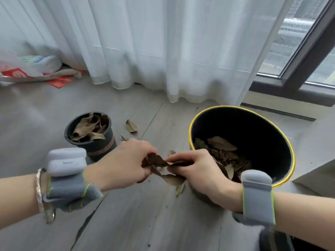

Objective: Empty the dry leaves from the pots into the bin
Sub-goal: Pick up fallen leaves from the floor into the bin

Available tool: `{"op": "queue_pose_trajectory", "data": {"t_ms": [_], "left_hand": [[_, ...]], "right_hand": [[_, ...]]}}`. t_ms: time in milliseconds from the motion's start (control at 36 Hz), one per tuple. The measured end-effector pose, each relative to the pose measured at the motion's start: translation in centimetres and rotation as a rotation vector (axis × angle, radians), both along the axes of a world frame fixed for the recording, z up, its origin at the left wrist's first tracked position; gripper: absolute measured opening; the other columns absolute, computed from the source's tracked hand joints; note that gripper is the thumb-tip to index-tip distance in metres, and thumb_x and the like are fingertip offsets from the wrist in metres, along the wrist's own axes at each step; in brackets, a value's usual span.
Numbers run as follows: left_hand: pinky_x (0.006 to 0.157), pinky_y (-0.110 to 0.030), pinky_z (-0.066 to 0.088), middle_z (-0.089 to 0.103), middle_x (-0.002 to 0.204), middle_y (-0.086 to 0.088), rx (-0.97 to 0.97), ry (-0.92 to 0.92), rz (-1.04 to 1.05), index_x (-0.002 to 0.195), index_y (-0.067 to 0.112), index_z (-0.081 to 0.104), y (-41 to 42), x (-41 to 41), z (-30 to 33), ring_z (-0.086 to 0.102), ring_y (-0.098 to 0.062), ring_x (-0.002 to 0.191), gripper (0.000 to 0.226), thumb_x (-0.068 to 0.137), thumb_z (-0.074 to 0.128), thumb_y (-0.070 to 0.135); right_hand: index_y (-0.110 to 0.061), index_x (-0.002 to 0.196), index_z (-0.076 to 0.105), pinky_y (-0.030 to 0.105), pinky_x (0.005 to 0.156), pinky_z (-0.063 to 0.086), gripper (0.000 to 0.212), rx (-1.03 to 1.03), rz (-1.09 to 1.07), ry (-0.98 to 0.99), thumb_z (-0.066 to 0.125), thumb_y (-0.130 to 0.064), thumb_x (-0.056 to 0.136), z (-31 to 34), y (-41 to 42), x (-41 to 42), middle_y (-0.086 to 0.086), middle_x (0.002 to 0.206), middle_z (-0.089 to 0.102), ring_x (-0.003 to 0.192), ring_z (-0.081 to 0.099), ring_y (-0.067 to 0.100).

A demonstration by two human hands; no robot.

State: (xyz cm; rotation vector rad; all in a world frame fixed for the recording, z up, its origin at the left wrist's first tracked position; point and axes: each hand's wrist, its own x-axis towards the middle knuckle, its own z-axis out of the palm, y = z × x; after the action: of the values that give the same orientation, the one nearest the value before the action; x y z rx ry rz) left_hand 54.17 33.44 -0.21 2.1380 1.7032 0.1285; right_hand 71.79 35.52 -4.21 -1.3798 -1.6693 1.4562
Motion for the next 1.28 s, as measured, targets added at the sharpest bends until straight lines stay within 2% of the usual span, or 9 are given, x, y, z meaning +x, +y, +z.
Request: {"op": "queue_pose_trajectory", "data": {"t_ms": [278,389,556,639,806,1000,1111,1194,1278], "left_hand": [[0.064,-0.021,0.037,0.067,0.084,-0.004,0.052,-0.037,-0.044,0.086,0.015,0.067,5.5,7.3,3.5,0.060,-0.022,0.081,0.016,0.075,0.059,0.008],[0.072,-0.033,0.052,0.066,0.088,-0.009,-0.030,0.003,-0.049,0.087,0.011,0.065,8.7,11.0,0.7,0.064,-0.030,0.088,0.016,0.078,0.053,0.005],[0.074,-0.030,0.045,0.067,0.109,-0.008,-0.122,0.130,-0.005,0.109,0.011,0.067,13.4,14.5,-3.5,0.064,-0.030,0.101,0.030,0.082,0.055,0.005],[0.069,-0.030,0.044,0.068,0.108,-0.011,-0.157,0.152,-0.007,0.108,0.009,0.067,14.2,14.9,-5.0,0.064,-0.029,0.091,0.030,0.080,0.058,0.004],[0.087,-0.031,0.045,0.057,0.127,-0.014,-0.162,0.179,-0.018,0.128,0.009,0.055,14.4,14.9,-5.3,0.057,-0.032,0.114,0.037,0.092,0.049,0.005],[0.093,-0.038,0.050,0.059,0.122,-0.003,-0.027,-0.011,-0.075,0.118,0.023,0.061,12.5,13.0,-4.2,0.060,-0.025,0.109,0.040,0.086,0.053,0.001],[0.086,-0.028,0.050,0.066,0.106,0.003,0.075,-0.269,-0.011,0.103,0.021,0.068,10.8,10.1,-2.7,0.065,-0.014,0.094,0.026,0.084,0.057,0.006],[0.075,-0.017,0.050,0.068,0.098,0.008,0.154,-0.379,0.081,0.097,0.022,0.068,9.5,6.8,-1.6,0.064,-0.006,0.083,0.016,0.086,0.062,0.013],[0.068,-0.004,0.045,0.067,0.089,0.013,0.200,-0.445,0.237,0.095,0.024,0.067,8.6,2.1,-1.1,0.061,0.002,0.077,0.011,0.086,0.065,0.017]], "right_hand": [[-0.015,0.090,0.078,0.018,0.073,0.055,0.019,-0.006,0.092,-0.169,0.075,-0.003,0.075,5.4,5.8,7.5,0.003,0.084,0.076,0.074,0.068,0.008],[-0.014,0.084,0.075,0.016,0.059,0.054,0.019,-0.128,0.061,-0.275,0.073,0.004,0.076,3.6,8.7,9.9,0.000,0.071,0.072,0.059,0.067,0.003],[-0.004,0.094,0.073,0.017,0.055,0.054,0.022,-0.178,-0.019,-0.415,0.069,0.007,0.076,0.5,12.6,11.3,-0.001,0.061,0.064,0.043,0.059,0.000],[-0.005,0.102,0.073,0.023,0.065,0.053,0.030,-0.181,-0.038,-0.443,0.072,0.003,0.073,-0.7,13.6,11.1,-0.004,0.061,0.064,0.057,0.059,0.009],[-0.010,0.121,0.064,0.016,0.060,0.048,0.048,-0.238,-0.010,-0.465,0.067,0.007,0.076,-2.1,14.5,10.4,0.002,0.084,0.063,0.081,0.059,0.018],[-0.013,0.121,0.064,0.025,0.071,0.053,0.046,-0.153,0.005,-0.501,0.062,0.007,0.080,-1.6,14.2,9.8,0.011,0.114,0.066,0.097,0.061,0.023],[-0.012,0.106,0.070,0.010,0.050,0.046,0.031,-0.069,-0.067,-0.391,0.063,0.004,0.080,-0.6,13.1,8.6,0.009,0.102,0.071,0.071,0.061,0.010],[-0.012,0.084,0.070,0.020,0.061,0.055,0.016,-0.025,-0.156,-0.191,0.065,0.003,0.081,0.7,12.3,7.1,0.012,0.086,0.070,0.068,0.063,0.018],[-0.007,0.085,0.069,0.019,0.060,0.057,0.009,0.026,-0.124,-0.055,0.067,0.001,0.082,2.5,11.8,4.5,0.008,0.072,0.067,0.062,0.064,0.014]]}}
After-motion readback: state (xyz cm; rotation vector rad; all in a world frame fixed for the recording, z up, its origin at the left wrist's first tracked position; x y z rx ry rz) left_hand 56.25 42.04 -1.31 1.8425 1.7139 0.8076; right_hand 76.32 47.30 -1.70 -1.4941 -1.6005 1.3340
